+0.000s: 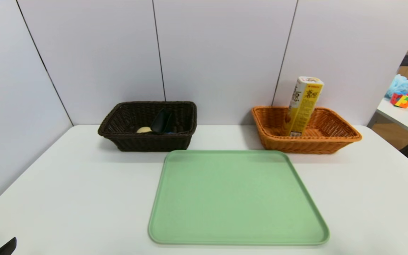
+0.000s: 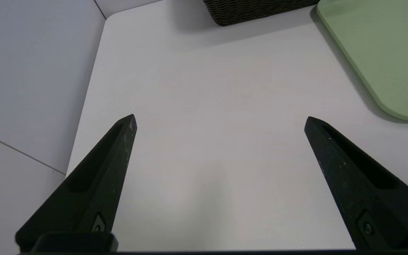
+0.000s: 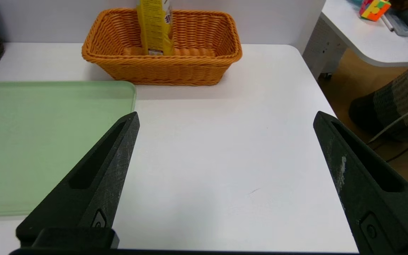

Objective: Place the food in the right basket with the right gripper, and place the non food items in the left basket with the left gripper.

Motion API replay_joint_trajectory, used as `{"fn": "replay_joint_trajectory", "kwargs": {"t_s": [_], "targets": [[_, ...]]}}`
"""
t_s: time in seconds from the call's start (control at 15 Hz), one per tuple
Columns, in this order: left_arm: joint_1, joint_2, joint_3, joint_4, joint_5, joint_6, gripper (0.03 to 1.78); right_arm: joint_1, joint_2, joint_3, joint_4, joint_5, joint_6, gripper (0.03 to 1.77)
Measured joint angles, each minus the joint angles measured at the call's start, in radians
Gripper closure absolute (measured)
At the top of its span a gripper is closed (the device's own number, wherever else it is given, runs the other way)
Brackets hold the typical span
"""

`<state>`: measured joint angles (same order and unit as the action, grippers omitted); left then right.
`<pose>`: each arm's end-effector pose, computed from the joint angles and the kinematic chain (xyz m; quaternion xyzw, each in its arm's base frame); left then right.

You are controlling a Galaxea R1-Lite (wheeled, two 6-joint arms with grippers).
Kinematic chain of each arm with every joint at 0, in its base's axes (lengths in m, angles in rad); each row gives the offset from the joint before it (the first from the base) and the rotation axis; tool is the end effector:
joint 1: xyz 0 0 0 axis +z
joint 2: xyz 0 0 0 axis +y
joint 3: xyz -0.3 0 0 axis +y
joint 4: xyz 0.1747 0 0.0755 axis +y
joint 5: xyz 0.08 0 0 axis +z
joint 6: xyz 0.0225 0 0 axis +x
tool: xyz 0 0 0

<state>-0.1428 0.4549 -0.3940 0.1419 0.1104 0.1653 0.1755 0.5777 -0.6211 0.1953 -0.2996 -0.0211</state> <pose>0.0100 0.0011 0.1759 0.0949 0.0987 -0.0244 0.9903 0.0211 -0.0030 0.2315 -0.0284 0.0744 -0.0610 0.9950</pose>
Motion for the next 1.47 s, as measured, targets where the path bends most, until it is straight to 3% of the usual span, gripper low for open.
{"fn": "replay_joint_trajectory", "kwargs": {"t_s": [0.4,0.67,0.93,1.47], "targets": [[0.058,-0.129,0.101,-0.008,0.000,0.059,0.12,-0.077,-0.117,0.058,0.024,0.002,-0.005,0.11],[0.084,-0.174,0.139,-0.050,-0.006,0.061,0.12,-0.107,-0.198,0.069,0.120,0.005,-0.006,0.10],[0.169,-0.223,0.160,-0.055,-0.096,0.083,0.12,-0.131,-0.258,0.081,0.162,0.028,-0.006,0.11],[0.159,-0.351,0.313,-0.057,-0.108,0.054,0.12,-0.144,-0.354,0.164,0.156,0.059,-0.003,0.10]]}}
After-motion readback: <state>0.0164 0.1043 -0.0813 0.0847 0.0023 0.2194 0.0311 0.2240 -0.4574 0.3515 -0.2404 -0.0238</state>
